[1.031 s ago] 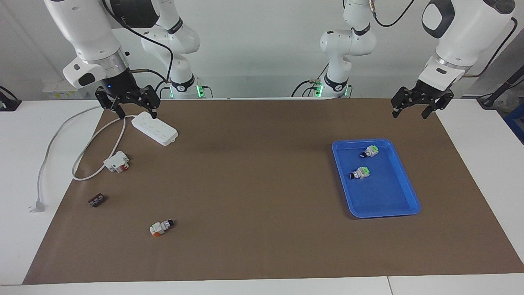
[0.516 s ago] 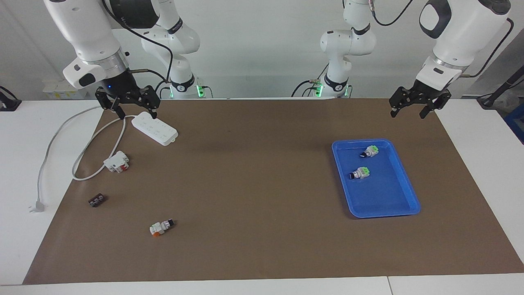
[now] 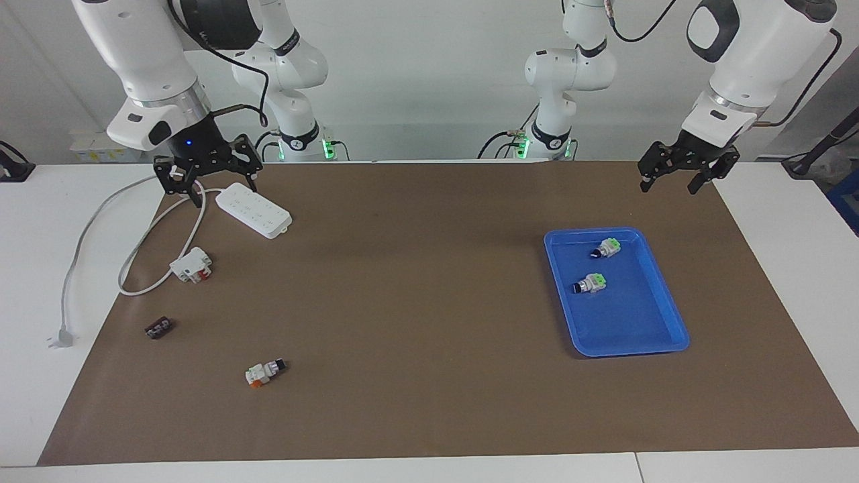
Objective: Turn and place switch with both arms
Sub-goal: 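Reach the right gripper toward the small white switch on the mat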
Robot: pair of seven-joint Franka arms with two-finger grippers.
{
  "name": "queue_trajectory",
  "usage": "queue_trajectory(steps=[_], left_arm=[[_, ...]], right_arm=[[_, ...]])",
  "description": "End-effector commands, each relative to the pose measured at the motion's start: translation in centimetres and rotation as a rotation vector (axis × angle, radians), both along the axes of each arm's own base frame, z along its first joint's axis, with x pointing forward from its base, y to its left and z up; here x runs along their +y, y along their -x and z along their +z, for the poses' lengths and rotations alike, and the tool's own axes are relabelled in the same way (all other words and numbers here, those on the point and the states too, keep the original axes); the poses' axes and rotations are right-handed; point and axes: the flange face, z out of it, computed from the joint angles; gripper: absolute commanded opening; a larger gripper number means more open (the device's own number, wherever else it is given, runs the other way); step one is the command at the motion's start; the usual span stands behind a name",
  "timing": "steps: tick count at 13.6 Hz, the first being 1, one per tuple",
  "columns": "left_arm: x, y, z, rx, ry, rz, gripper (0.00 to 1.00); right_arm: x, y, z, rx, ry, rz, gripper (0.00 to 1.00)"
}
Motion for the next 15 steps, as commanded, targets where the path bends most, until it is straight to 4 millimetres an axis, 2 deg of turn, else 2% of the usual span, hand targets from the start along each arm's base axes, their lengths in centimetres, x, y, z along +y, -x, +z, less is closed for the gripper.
queue_trajectory(steps=[1,5,6,7,11,13,15], left_arm=[[0.2,0.7,0.1,-0.019,0.004,0.001,1.0],[0.3,0.6,0.2,-0.022,0.004,0.002,1.0],[0.3,0.6,0.2,-0.022,0.004,0.002,1.0],[0.3,0.5,0.2,-0.026,0.004,0.002,1.0],[0.3,0.6,0.1,-0.02,0.004,0.005,1.0],[0.1,0.5,0.2,-0.028,0.004,-0.001,1.0],[-0.3,0.4,0.2,-0.029,0.004,-0.01,1.0]], right_arm=[[-0.6,-2.0,-1.7,-0.013,0.012,0.272,1.0],[-1.1,-5.0,-4.3,-0.029,0.039,0.612,1.0],[-0.9,-6.0,-6.2,-0.012,0.038,0.717,1.0],[-0.7,-7.3,-6.9,-0.016,0.041,0.798,1.0],[-0.5,-12.1,-10.1,-0.022,0.055,1.04,1.0],[1.0,-14.1,-12.2,-0.025,0.038,1.179,1.0],[-0.1,-15.6,-14.9,-0.026,0.006,1.23,1.0]])
